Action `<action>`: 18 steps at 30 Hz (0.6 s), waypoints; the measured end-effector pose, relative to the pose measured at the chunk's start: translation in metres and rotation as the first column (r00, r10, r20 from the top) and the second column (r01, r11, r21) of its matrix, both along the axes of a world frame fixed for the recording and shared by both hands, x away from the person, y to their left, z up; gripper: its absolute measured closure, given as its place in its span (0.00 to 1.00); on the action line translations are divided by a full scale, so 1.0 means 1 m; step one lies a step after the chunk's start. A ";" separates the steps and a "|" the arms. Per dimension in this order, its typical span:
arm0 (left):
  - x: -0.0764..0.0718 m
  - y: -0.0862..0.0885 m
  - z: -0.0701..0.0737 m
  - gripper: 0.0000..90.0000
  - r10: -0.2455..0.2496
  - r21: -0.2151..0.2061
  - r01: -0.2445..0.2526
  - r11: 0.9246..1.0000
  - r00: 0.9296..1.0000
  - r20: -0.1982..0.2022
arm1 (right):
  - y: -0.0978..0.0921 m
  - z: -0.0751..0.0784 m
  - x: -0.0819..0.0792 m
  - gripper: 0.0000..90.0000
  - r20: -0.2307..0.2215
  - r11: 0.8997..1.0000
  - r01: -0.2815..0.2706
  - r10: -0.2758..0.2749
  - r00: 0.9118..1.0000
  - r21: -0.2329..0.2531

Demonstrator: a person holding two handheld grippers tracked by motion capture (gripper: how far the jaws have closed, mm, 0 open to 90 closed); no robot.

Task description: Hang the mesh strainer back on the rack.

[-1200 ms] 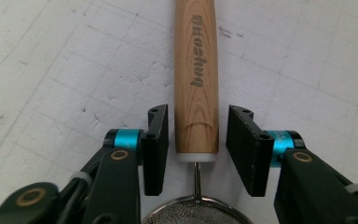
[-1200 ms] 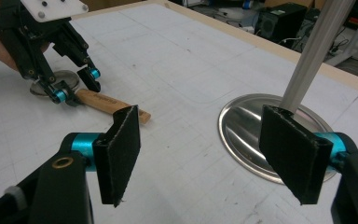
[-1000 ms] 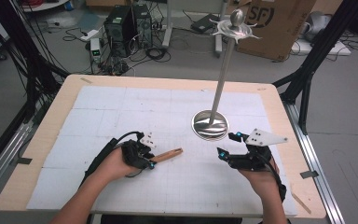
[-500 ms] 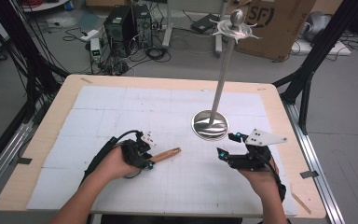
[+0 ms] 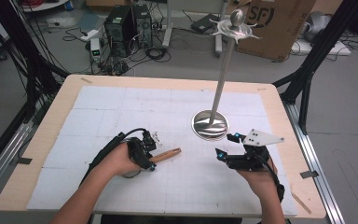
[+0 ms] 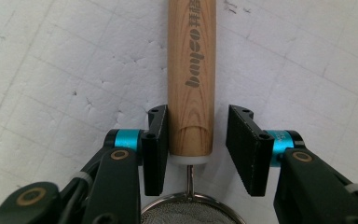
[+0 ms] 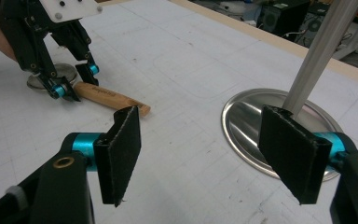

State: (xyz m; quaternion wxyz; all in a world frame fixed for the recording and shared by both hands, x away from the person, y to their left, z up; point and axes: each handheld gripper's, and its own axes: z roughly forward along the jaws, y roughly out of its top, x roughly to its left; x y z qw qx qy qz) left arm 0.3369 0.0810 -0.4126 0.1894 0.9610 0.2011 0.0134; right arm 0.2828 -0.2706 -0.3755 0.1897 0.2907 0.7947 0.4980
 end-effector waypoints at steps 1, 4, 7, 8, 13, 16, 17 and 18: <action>0.000 0.000 0.000 0.68 -0.009 0.004 0.009 1.000 1.000 0.011 | 0.000 0.000 0.000 0.33 0.000 1.000 -0.001 0.001 1.000 0.000; -0.001 0.001 0.000 0.73 -0.030 0.007 0.030 1.000 0.999 0.033 | 0.001 0.000 0.000 0.33 0.000 1.000 0.002 -0.002 1.000 -0.005; -0.004 0.000 0.000 0.76 -0.050 0.010 0.049 0.999 0.997 0.058 | 0.000 -0.001 0.000 0.33 -0.002 1.000 0.005 -0.005 1.000 -0.003; -0.005 0.000 0.000 0.76 -0.051 0.010 0.050 0.999 0.997 0.063 | -0.001 -0.001 0.000 0.33 -0.001 1.000 0.005 -0.005 1.000 -0.003; -0.006 0.002 0.000 0.76 -0.055 -0.006 0.055 0.998 0.996 0.073 | -0.002 0.000 0.000 0.33 -0.003 1.000 0.009 -0.009 1.000 0.001; -0.007 0.004 0.000 0.76 -0.053 -0.023 0.054 0.998 0.996 0.075 | -0.003 0.000 -0.001 0.33 -0.001 1.000 0.011 -0.011 1.000 0.005; -0.007 0.005 0.000 0.76 -0.052 -0.029 0.054 0.998 0.996 0.073 | -0.004 0.000 -0.001 0.33 0.001 1.000 0.013 -0.013 1.000 0.006; -0.006 0.005 0.000 0.76 -0.055 -0.040 0.057 0.998 0.996 0.065 | -0.004 0.001 -0.001 0.33 -0.002 1.000 0.015 -0.015 1.000 0.008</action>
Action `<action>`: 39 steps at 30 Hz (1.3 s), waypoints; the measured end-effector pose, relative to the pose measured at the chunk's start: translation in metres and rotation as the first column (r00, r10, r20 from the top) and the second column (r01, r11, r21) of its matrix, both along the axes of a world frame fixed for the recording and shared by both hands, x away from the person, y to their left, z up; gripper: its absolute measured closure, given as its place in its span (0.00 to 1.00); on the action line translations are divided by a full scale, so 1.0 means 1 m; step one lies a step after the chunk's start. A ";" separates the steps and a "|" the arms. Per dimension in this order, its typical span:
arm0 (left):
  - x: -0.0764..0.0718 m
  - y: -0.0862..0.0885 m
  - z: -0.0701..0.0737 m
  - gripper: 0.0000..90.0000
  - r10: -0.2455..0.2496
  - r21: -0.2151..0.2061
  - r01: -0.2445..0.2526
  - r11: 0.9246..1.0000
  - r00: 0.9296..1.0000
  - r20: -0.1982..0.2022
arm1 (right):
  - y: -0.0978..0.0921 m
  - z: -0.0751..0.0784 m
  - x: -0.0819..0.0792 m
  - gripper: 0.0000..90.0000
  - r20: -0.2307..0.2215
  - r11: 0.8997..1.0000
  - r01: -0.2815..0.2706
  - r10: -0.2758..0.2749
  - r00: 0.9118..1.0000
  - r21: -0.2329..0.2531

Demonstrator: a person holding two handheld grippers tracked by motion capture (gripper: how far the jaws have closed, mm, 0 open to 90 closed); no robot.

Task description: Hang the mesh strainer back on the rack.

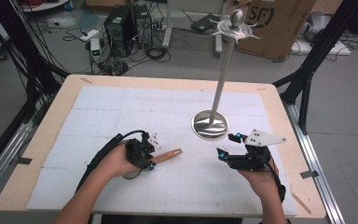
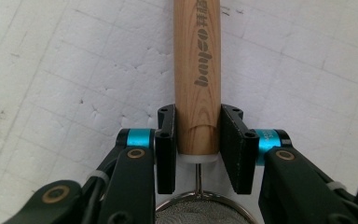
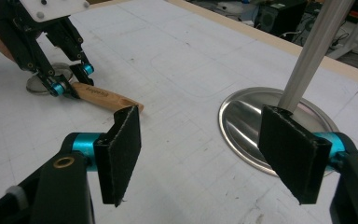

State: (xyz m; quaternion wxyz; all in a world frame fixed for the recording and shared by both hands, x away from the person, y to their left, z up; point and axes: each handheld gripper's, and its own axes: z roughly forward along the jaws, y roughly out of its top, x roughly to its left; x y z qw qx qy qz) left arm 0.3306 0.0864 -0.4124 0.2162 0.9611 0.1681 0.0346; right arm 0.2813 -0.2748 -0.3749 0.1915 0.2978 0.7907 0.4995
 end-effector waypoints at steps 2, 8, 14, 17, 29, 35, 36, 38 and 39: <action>-0.001 0.000 0.001 0.76 -0.011 -0.017 0.010 1.000 1.000 -0.008 | 0.000 0.000 0.000 0.33 0.004 1.000 -0.001 0.001 1.000 -0.001; -0.004 -0.001 0.004 0.76 -0.024 -0.042 0.024 0.999 1.000 0.005 | 0.001 0.000 0.000 0.33 0.001 1.000 -0.004 0.004 1.000 -0.004; -0.005 0.003 0.012 0.76 -0.009 -0.085 0.012 0.996 0.999 0.036 | 0.000 0.000 0.000 0.33 0.007 1.000 -0.006 0.006 1.000 -0.001; -0.007 0.006 0.018 0.76 -0.007 -0.123 0.014 0.992 0.998 0.057 | 0.000 0.000 0.000 0.33 0.008 1.000 -0.005 0.005 1.000 -0.001; -0.018 0.013 0.038 0.76 -0.024 -0.259 0.067 0.963 0.986 0.164 | 0.003 0.000 0.000 0.33 0.005 1.000 -0.011 0.011 1.000 -0.002; -0.020 0.019 0.047 0.76 -0.031 -0.354 0.087 0.931 0.986 0.162 | 0.004 0.000 0.000 0.33 0.002 1.000 -0.018 0.018 1.000 0.001; -0.021 0.020 0.049 0.76 -0.030 -0.376 0.090 0.922 0.986 0.161 | 0.004 0.000 0.000 0.33 0.004 1.000 -0.018 0.018 1.000 0.000; -0.022 0.022 0.052 0.76 -0.041 -0.407 0.105 0.907 0.985 0.165 | 0.005 0.000 0.000 0.33 0.010 1.000 -0.023 0.023 1.000 -0.001; -0.022 0.022 0.053 0.76 -0.045 -0.423 0.113 0.899 0.985 0.166 | 0.005 0.000 0.000 0.33 0.008 1.000 -0.022 0.022 1.000 -0.001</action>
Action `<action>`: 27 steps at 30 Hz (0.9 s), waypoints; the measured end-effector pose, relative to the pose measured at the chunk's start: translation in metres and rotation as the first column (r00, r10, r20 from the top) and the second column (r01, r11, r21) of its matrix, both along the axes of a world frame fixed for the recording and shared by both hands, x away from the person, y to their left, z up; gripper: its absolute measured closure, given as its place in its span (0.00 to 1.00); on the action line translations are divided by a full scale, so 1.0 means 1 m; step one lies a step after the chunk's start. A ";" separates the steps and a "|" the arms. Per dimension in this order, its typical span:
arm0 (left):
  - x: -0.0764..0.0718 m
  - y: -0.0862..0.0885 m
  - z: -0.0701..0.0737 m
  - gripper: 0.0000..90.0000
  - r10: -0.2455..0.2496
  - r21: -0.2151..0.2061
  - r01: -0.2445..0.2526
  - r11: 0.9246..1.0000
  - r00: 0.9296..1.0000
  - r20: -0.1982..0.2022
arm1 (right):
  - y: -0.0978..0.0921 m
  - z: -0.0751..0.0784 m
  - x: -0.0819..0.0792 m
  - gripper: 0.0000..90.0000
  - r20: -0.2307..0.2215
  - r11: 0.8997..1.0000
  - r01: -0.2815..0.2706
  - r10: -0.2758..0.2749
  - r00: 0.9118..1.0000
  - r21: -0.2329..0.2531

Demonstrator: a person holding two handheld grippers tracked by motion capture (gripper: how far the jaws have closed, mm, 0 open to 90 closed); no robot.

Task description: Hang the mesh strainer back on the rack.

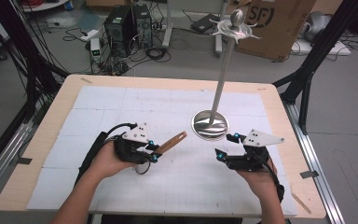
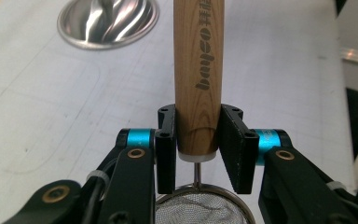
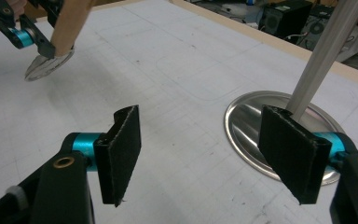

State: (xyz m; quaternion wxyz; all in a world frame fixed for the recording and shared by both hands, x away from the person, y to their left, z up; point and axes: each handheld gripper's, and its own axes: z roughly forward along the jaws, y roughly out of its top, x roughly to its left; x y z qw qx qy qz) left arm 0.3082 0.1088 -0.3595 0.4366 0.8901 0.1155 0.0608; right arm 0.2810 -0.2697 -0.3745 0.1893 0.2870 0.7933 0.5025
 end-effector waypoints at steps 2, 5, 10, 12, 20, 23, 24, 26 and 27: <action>-0.001 0.001 0.002 0.76 -0.012 -0.037 0.011 0.999 1.000 -0.002 | 0.001 0.001 0.000 0.33 0.003 1.000 -0.005 0.005 1.000 -0.001; -0.001 0.003 0.005 0.76 -0.022 -0.072 0.022 0.997 1.000 0.000 | 0.002 0.003 -0.001 0.33 0.006 1.000 -0.008 0.008 1.000 0.001; -0.001 0.006 0.008 0.76 -0.037 -0.133 0.037 0.990 0.999 0.002 | 0.007 0.009 -0.003 0.33 0.026 0.999 -0.032 0.032 0.999 -0.003; -0.001 0.006 0.009 0.76 -0.035 -0.147 0.036 0.988 0.999 0.009 | 0.009 0.011 -0.004 0.33 0.022 0.999 -0.036 0.036 0.999 0.000; 0.000 0.008 0.012 0.76 -0.031 -0.214 0.034 0.976 0.999 0.015 | 0.023 0.023 -0.001 0.33 0.045 0.997 -0.079 0.079 0.996 -0.001; 0.001 0.007 0.013 0.76 -0.039 -0.229 0.043 0.972 0.999 0.022 | 0.030 0.029 0.001 0.33 0.050 0.993 -0.115 0.114 0.992 0.015; 0.002 0.007 0.014 0.76 -0.039 -0.239 0.043 0.970 0.999 0.018 | 0.032 0.032 0.001 0.33 0.051 0.992 -0.126 0.125 0.991 0.020; 0.002 0.006 0.015 0.76 -0.049 -0.257 0.051 0.965 0.999 0.015 | 0.037 0.036 0.002 0.33 0.055 0.988 -0.153 0.151 0.987 0.036; 0.002 0.006 0.016 0.76 -0.051 -0.263 0.054 0.963 0.999 0.018 | 0.039 0.038 0.002 0.33 0.054 0.985 -0.167 0.165 0.985 0.046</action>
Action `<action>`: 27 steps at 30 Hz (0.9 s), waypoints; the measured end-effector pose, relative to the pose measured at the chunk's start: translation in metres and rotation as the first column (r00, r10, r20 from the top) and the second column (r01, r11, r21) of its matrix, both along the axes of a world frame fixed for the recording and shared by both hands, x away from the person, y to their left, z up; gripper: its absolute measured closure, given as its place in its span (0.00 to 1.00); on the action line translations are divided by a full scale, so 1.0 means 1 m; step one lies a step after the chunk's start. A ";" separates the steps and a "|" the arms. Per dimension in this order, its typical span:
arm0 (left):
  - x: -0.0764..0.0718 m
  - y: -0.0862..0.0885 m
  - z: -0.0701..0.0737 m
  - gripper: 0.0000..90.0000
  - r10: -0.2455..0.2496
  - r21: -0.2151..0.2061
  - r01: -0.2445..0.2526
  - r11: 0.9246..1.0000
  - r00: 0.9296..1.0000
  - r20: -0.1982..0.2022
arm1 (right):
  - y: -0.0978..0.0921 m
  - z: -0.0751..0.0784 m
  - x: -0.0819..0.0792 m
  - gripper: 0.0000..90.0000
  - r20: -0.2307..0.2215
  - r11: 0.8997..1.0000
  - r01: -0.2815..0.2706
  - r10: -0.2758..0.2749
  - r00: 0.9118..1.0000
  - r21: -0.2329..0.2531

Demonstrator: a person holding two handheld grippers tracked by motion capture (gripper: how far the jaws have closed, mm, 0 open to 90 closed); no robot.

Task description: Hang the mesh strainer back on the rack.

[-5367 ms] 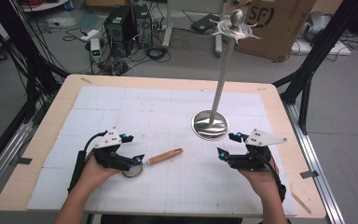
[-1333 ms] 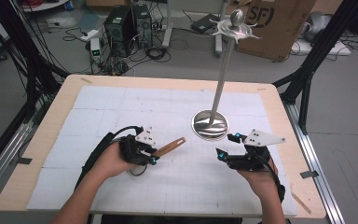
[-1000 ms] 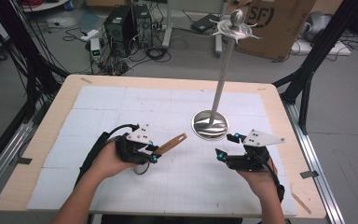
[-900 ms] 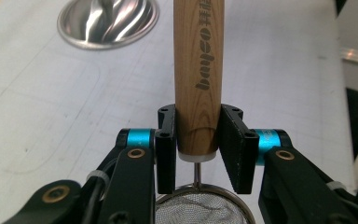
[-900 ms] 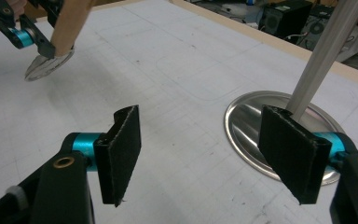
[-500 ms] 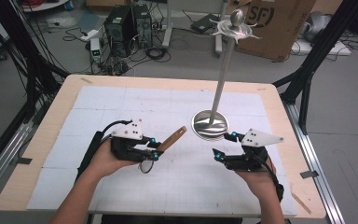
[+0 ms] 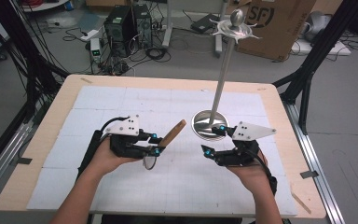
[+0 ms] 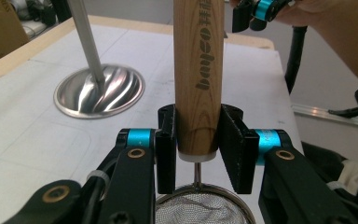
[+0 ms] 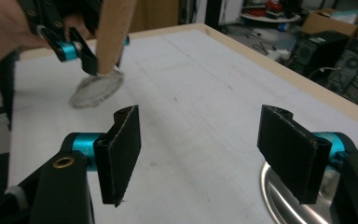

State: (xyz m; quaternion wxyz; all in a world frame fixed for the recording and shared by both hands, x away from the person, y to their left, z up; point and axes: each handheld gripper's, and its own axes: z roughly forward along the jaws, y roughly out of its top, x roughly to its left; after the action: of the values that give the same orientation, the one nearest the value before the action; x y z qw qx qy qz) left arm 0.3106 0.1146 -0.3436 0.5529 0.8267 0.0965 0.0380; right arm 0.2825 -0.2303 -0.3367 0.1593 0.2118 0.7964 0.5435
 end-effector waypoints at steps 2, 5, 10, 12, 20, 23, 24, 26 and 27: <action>0.000 -0.001 0.002 0.76 -0.010 -0.008 0.010 1.000 1.000 0.002 | 0.003 0.003 0.000 0.33 0.000 0.999 -0.025 0.025 1.000 0.026; 0.001 -0.002 0.004 0.76 -0.020 -0.026 0.020 0.999 1.000 0.002 | 0.008 0.008 0.001 0.33 0.005 0.997 -0.057 0.056 0.998 0.059; 0.000 -0.004 0.005 0.76 -0.028 -0.041 0.028 0.999 1.000 0.006 | 0.020 0.012 0.001 0.33 0.012 0.993 -0.097 0.096 0.995 0.074; 0.000 -0.005 0.005 0.76 -0.033 -0.038 0.034 0.999 0.999 0.009 | 0.024 0.014 0.001 0.33 0.018 0.991 -0.112 0.111 0.994 0.077; -0.002 -0.012 0.005 0.76 -0.063 -0.050 0.063 0.997 0.998 0.012 | 0.041 0.019 0.004 0.36 0.017 0.977 -0.172 0.171 0.985 0.124; -0.003 -0.013 0.005 0.76 -0.073 -0.058 0.073 0.996 0.997 0.009 | 0.044 0.019 0.006 0.38 0.008 0.971 -0.185 0.186 0.982 0.152; -0.003 -0.014 0.005 0.76 -0.077 -0.064 0.077 0.995 0.997 0.010 | 0.045 0.019 0.007 0.39 0.002 0.968 -0.191 0.194 0.981 0.165; -0.003 -0.015 0.006 0.76 -0.083 -0.072 0.084 0.994 0.996 0.009 | 0.045 0.019 0.007 0.40 -0.001 0.960 -0.206 0.210 0.978 0.190; -0.003 -0.016 0.006 0.76 -0.087 -0.074 0.087 0.993 0.996 0.010 | 0.046 0.019 0.007 0.41 -0.004 0.954 -0.223 0.228 0.974 0.200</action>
State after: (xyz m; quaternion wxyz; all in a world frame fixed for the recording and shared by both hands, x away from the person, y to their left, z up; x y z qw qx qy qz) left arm 0.3073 0.0991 -0.3379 0.5847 0.8089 0.0598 0.0133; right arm 0.2892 -0.1842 -0.3179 0.0634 0.1418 0.7594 0.6318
